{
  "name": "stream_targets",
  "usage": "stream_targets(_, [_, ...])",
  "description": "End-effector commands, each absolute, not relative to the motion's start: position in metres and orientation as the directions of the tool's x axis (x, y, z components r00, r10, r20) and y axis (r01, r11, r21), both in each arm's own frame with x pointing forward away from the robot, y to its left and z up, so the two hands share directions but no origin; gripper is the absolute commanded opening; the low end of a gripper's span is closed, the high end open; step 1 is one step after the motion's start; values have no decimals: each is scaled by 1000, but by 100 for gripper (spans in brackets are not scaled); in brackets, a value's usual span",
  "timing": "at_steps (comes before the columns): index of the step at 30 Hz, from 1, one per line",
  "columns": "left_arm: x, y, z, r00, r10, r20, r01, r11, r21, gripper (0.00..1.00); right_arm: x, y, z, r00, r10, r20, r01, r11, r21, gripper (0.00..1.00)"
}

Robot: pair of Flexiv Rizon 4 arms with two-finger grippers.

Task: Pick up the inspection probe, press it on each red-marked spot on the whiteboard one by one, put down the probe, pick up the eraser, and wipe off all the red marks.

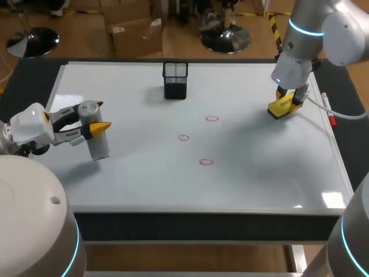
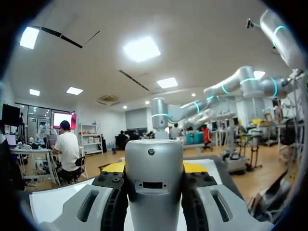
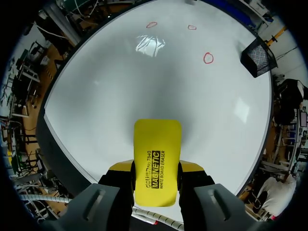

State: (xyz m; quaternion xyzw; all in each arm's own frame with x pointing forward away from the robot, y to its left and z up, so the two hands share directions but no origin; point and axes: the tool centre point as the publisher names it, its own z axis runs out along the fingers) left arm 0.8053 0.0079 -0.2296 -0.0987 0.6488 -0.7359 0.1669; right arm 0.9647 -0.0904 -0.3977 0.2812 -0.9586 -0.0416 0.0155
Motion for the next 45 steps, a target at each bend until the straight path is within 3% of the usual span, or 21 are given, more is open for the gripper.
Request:
stream_targets(1, [805, 8, -228, -924, -375, -71, 117, -102, -988, 0, 965, -72, -387, -802, -594, 59, -592, 805, 52, 0])
stream_targets(27, [805, 8, -228, -924, -375, -71, 117, -102, -988, 0, 922, 146, -376, -414, -904, 109, -909, 418, 11, 0])
stream_targets(45, [805, 8, -228, -924, -375, -71, 117, -102, -988, 0, 902, 204, -377, -281, -958, 63, -954, 286, 88, 0])
